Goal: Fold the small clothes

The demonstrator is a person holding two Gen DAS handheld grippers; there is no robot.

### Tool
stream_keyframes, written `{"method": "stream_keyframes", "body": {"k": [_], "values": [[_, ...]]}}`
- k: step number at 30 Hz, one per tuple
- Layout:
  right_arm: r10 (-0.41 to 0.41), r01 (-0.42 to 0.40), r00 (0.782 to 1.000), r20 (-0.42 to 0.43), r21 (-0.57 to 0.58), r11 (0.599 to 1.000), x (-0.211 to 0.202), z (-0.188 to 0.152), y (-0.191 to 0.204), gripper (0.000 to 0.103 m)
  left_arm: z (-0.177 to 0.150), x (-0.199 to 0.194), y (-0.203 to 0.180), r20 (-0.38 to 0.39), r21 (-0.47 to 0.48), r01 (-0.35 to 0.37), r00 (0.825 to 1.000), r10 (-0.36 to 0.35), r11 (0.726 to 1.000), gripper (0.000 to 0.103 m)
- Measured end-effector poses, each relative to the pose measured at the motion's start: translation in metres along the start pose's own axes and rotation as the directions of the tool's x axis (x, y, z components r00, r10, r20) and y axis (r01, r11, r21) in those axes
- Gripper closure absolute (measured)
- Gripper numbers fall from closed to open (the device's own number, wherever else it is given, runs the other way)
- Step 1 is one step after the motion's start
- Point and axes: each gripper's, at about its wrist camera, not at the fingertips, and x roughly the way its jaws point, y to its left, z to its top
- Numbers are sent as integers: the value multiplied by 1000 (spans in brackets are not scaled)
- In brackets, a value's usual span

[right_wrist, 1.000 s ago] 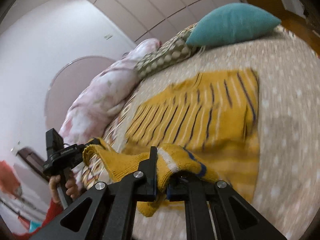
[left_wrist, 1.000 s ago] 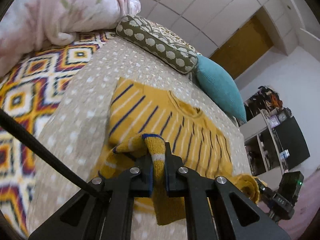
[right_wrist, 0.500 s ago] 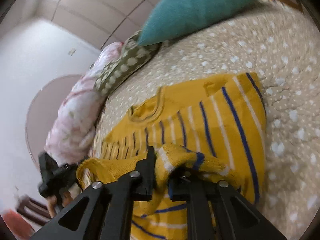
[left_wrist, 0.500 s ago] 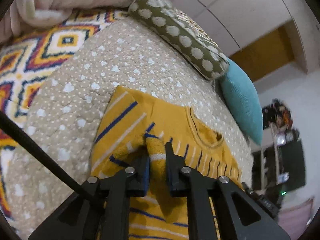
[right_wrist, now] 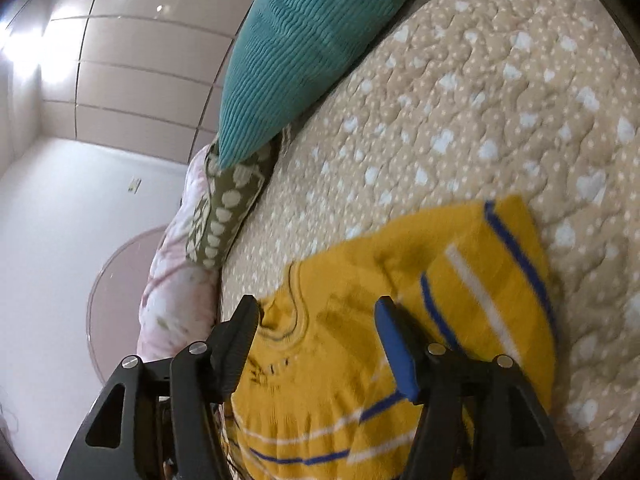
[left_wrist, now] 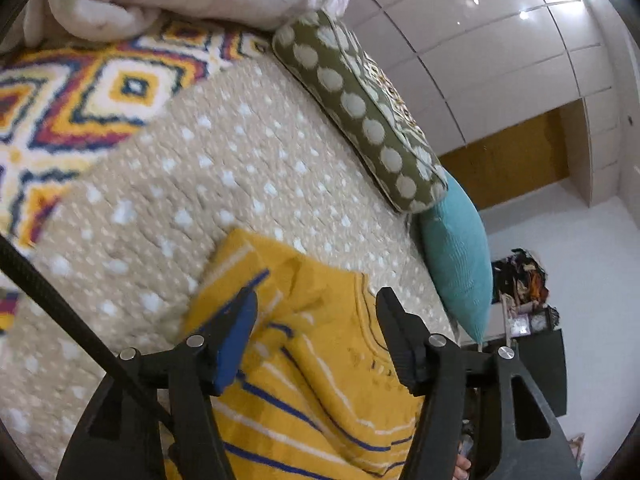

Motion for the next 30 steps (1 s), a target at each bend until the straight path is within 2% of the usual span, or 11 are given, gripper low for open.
{"method": "stream_keyframes", "body": {"k": [3, 6, 10, 13, 16, 17, 18, 19, 21, 25, 30], "values": [[-25, 25, 1000, 7, -48, 999, -15, 2, 9, 35, -4, -18, -7, 1, 73, -52, 999, 52, 996, 43], [-93, 87, 996, -17, -212, 973, -39, -17, 26, 34, -23, -36, -14, -10, 187, -113, 993, 117, 976, 42], [-207, 174, 978, -35, -417, 892, -75, -70, 32, 34, -57, -62, -6, -46, 261, -155, 984, 173, 953, 41], [-249, 203, 968, -25, -500, 842, -96, -111, 26, 34, -85, -81, 3, -63, 277, -156, 982, 180, 948, 41], [-337, 299, 941, 36, -557, 775, -98, -145, 12, 37, -112, -94, 9, -65, 289, -169, 979, 195, 942, 41], [-352, 308, 935, 31, -560, 769, -96, -150, 6, 47, -120, -97, 9, -65, 298, -176, 977, 203, 938, 41], [-363, 307, 932, 12, -563, 767, -91, -153, -1, 83, -128, -100, 9, -66, 308, -183, 975, 213, 933, 41], [-368, 301, 930, -7, -561, 771, -88, -154, -6, 89, -137, -106, 8, -67, 323, -191, 972, 223, 927, 41], [-367, 330, 929, 35, -523, 786, -96, -147, -15, 93, -149, -114, 3, -59, 346, -199, 971, 233, 917, 41], [-416, 432, 899, 134, -422, 797, -118, -127, -26, 92, -171, -130, -11, -16, 425, -243, 961, 276, 872, 41], [-369, 399, 917, 154, -394, 828, -142, -142, -23, 88, -195, -138, -19, 16, 487, -245, 962, 272, 838, 33]]}}
